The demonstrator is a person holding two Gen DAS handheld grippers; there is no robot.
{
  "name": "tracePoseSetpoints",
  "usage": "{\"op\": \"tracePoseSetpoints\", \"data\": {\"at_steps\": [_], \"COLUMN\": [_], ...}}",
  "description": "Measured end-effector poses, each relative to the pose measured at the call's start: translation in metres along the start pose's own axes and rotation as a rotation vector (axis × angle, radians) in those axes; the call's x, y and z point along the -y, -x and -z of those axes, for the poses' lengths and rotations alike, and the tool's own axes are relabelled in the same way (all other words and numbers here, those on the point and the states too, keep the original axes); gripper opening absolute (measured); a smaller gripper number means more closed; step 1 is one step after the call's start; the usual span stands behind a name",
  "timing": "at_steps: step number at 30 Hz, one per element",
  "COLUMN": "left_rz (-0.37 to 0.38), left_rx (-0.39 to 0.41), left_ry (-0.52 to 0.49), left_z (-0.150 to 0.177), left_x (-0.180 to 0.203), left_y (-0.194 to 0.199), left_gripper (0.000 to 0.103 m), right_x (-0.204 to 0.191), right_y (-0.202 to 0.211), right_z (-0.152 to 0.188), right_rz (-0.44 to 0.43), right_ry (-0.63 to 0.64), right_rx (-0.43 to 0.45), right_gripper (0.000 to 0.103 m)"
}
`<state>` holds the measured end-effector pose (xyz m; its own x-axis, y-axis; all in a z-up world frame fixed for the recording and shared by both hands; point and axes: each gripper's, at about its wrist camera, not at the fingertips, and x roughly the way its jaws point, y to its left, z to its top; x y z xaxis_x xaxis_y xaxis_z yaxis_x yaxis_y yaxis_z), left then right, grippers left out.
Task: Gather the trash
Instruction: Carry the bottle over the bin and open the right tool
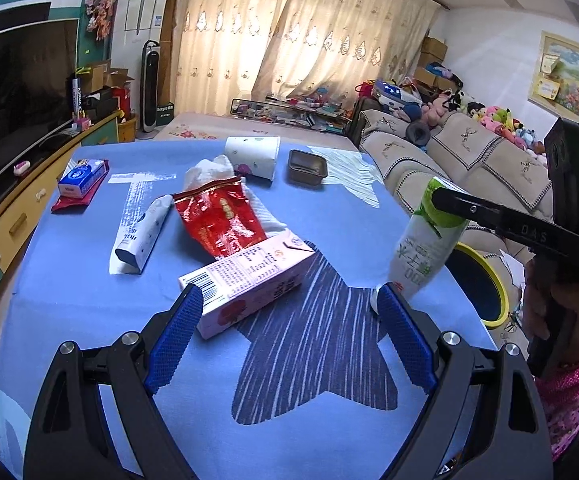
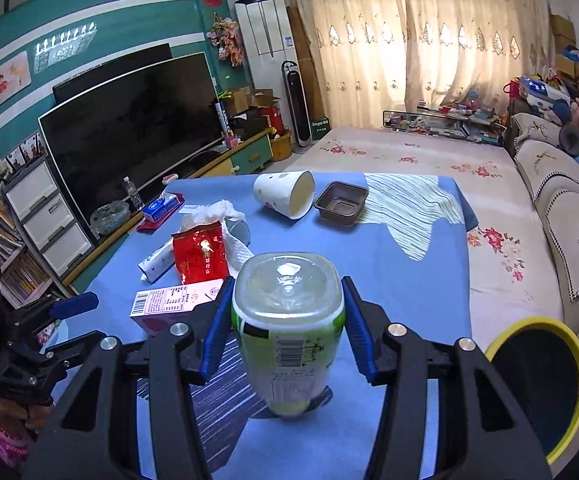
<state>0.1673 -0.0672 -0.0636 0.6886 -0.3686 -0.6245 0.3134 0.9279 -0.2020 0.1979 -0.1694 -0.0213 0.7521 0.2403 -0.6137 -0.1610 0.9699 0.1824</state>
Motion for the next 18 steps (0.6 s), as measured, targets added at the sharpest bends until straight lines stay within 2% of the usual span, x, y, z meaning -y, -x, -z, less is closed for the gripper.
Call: {"op": "tracePoseSetpoints", "data": {"at_steps": [11, 18], "left_rz": [0.009, 0.018], "left_rx": [-0.006, -0.021], "left_ry": [-0.057, -0.089], "left_z": [-0.004, -0.004], "left_x": [0.029, 0.045], "left_y": [-0.002, -0.011], "left_gripper": [0.088, 0.088], "right_x": [0.042, 0.110], "right_y": [0.041, 0.072], "right_z": [0.003, 0.017], "right_rz": [0.052, 0.205], "right_ry": [-0.078, -0.183], "right_rx": [0.078, 0.107], "right_gripper": [0.050, 0.050]}}
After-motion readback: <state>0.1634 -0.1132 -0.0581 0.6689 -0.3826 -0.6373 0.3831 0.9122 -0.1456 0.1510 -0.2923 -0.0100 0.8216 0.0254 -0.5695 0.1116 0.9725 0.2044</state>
